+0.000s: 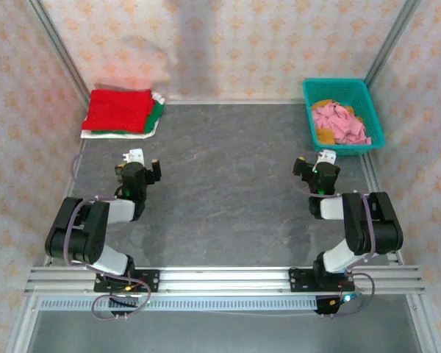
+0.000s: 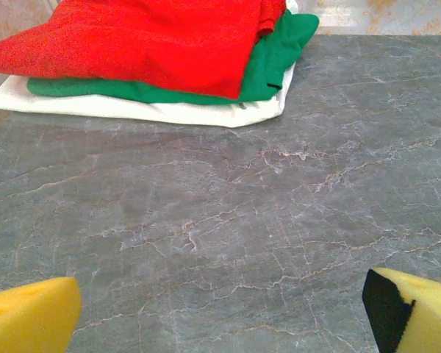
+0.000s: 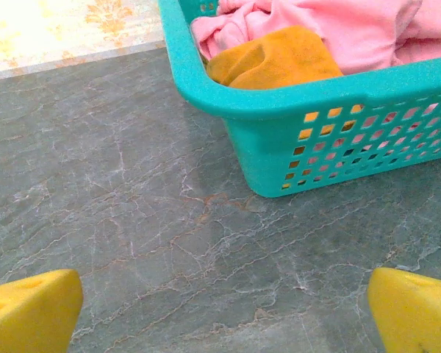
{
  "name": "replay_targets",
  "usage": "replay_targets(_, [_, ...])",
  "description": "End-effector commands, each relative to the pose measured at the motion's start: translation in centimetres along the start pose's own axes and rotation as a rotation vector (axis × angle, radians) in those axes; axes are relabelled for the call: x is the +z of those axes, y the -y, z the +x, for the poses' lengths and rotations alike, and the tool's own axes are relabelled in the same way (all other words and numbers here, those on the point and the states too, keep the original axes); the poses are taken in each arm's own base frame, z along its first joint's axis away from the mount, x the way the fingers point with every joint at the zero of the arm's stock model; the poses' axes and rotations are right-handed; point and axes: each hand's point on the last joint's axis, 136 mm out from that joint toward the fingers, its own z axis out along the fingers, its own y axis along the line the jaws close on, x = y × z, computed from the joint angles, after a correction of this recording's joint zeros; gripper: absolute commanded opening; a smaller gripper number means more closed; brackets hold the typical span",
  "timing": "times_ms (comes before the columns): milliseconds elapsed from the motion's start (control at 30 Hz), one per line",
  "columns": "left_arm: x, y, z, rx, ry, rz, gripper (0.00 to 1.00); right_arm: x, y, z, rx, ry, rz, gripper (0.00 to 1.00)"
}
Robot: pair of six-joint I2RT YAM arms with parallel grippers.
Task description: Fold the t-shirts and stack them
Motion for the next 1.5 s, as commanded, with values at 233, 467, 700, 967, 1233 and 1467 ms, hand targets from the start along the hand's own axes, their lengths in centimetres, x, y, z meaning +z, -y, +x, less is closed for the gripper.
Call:
replay_targets(233, [0.2, -0.1, -0.7, 0.004, 0.006, 0.001, 1.0, 0.0, 0.0, -0.3, 0.008, 0.007, -0.009, 0.99])
replay_targets(467, [0.3, -0.1, -0.7, 0.0, 0.004, 0.008, 1.0, 0.0, 0.0, -0.3, 0.01, 0.008, -0.01, 0.99])
replay_targets(700, [0.3, -0.1, -0.7, -0.003, 0.003, 0.011, 1.0, 0.1, 0.0, -0.3, 0.012, 0.005, -0.01, 0.99])
replay_targets(967, [-6.7, 1.3, -11.8, -0.057, 0.115, -0.017, 1.0, -4.1, -1.4, -10.5, 0.085, 0.03, 0.028, 0.89])
replay_targets(1233, [-12.1, 19.0, -21.4, 0.137, 0.104, 0.445, 0.96, 1.2, 4.4, -17.5, 0.394, -0.171, 0.213, 0.88])
replay_targets(1467, [-14.0, 35.7, -18.2, 0.412, -0.031, 0.772, 0.96, 8.3, 8.2, -17.5, 0.379, -0.377, 0.289, 0.87])
